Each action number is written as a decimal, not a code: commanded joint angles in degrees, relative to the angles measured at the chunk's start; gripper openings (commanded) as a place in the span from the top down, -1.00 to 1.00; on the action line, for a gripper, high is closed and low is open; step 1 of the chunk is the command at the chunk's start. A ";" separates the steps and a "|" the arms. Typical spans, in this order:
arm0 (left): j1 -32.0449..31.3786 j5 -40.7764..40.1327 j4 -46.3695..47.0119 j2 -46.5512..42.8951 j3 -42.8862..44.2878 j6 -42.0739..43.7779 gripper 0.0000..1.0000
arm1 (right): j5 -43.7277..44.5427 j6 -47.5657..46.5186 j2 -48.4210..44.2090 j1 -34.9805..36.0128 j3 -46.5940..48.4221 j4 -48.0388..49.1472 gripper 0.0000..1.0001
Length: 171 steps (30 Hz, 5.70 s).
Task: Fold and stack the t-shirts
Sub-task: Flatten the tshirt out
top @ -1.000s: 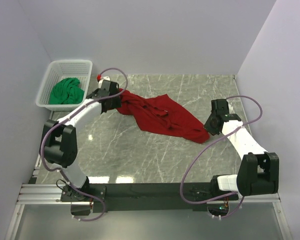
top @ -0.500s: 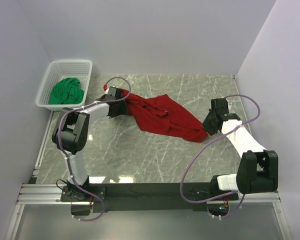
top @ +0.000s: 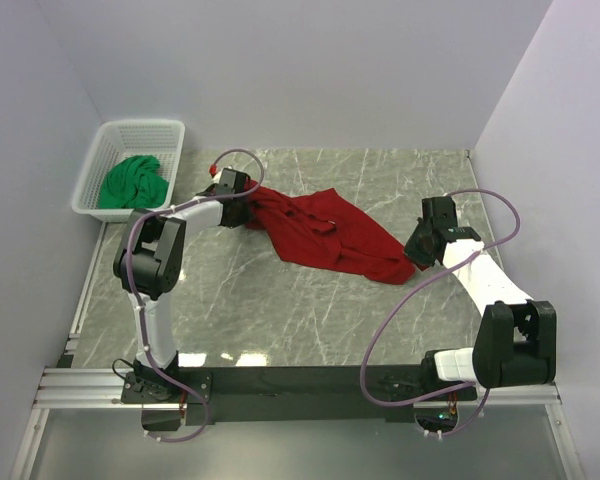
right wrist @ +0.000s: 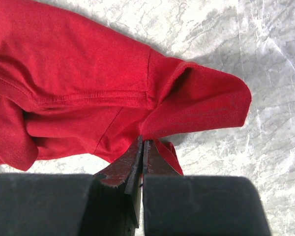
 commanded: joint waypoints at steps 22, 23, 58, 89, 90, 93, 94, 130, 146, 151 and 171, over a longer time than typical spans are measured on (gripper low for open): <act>10.37 -4.51 -29.02 -18.53 11.85 14.15 0.99 | 10.15 1.91 -7.14 -5.38 10.53 -7.75 1.00; 10.37 -3.28 -27.88 -15.91 12.55 14.15 0.99 | 8.22 1.74 -6.34 -5.38 10.79 -7.84 1.00; 8.97 -1.08 -24.01 1.35 29.08 15.65 0.25 | -0.24 -2.93 2.45 -0.28 15.10 -9.42 0.99; 3.52 -1.42 -7.65 -15.09 -16.44 1.58 -0.15 | -1.38 -2.22 -0.53 3.23 8.07 -4.32 1.00; 3.34 -1.69 -7.92 -14.57 -16.53 1.50 -0.14 | -1.29 -2.22 -0.71 3.15 7.81 -4.24 1.00; 2.55 -3.00 -9.14 -13.86 -16.35 1.58 -0.08 | -1.29 -2.13 -1.32 3.23 7.28 -4.58 1.00; 2.38 -3.35 -9.84 -13.77 -16.44 1.67 0.02 | -1.12 -2.13 -1.58 3.23 7.11 -4.67 1.00; 12.57 -4.42 -19.96 -54.29 -32.09 4.92 0.99 | -2.26 3.58 -7.64 8.68 -6.59 -11.00 -0.07; 12.57 -3.62 -16.97 -54.56 -34.19 4.75 0.99 | 4.06 0.77 0.69 10.53 -1.60 -7.66 0.03; 12.57 -3.80 -16.53 -54.82 -34.72 4.49 0.99 | 6.62 0.59 5.26 12.81 1.74 -8.37 0.03; 12.74 -4.24 -14.95 -52.01 -32.88 3.52 0.99 | 4.07 -0.73 23.62 14.66 11.84 -2.92 0.19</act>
